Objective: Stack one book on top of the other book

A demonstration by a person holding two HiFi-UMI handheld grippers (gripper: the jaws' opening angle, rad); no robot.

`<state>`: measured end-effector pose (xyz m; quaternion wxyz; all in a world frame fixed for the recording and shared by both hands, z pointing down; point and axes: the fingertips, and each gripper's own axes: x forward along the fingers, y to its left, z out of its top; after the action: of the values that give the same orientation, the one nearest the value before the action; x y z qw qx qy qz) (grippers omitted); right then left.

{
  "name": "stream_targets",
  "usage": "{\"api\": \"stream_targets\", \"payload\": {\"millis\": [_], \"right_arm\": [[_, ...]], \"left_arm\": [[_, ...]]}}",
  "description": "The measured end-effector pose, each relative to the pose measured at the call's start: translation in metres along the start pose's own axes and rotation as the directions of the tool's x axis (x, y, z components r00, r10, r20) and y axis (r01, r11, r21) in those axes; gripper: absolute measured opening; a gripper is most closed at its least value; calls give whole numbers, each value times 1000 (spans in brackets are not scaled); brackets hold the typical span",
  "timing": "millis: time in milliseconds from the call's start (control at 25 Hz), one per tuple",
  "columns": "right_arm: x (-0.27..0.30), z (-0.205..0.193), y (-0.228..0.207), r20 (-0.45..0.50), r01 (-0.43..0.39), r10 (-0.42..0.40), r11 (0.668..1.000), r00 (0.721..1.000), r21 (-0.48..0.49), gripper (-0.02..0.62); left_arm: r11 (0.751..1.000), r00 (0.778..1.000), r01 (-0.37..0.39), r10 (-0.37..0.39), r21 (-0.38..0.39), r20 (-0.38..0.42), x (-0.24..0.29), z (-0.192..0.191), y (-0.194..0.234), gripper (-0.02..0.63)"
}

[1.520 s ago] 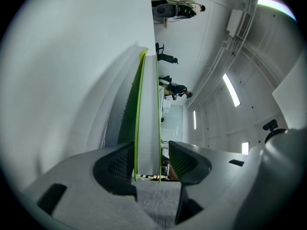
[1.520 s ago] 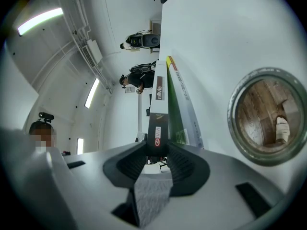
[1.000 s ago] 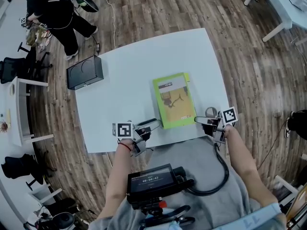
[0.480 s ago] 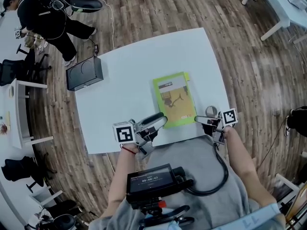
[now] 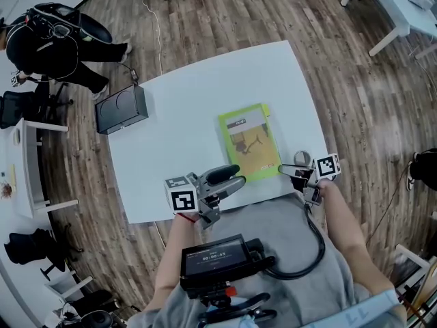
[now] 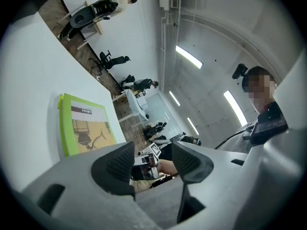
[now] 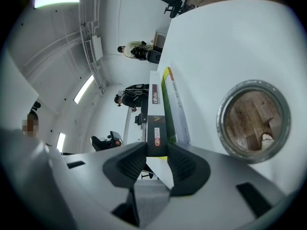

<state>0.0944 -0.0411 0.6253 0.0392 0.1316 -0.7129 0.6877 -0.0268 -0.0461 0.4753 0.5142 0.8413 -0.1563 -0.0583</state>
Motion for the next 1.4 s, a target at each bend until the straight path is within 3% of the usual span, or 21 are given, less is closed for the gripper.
{"api": "stream_targets", "payload": {"millis": [120, 280, 480, 840, 1000, 1400], "right_arm": [[1, 0, 1, -12, 30, -30, 999, 999, -14, 141], [11, 1, 17, -24, -9, 7, 998, 1000, -61, 141], [6, -5, -1, -62, 191, -203, 970, 977, -153, 143], [8, -12, -7, -111, 347, -413, 860, 904, -373, 183], [8, -13, -8, -110, 394, -496, 789, 862, -471, 186], [4, -8, 2, -50, 453, -587, 673, 808, -585, 184]], "left_arm": [[999, 998, -3, 5, 38, -57, 5, -10, 3, 238], [999, 995, -5, 10, 48, -97, 7, -17, 3, 238], [999, 994, 1, 4, 43, -111, 3, -18, 4, 238], [999, 992, 2, 3, 41, -129, -1, -21, 6, 238], [999, 991, -2, 7, 43, -134, -5, -20, 7, 238], [998, 992, -16, 24, 67, -121, -15, -16, 7, 239]]}}
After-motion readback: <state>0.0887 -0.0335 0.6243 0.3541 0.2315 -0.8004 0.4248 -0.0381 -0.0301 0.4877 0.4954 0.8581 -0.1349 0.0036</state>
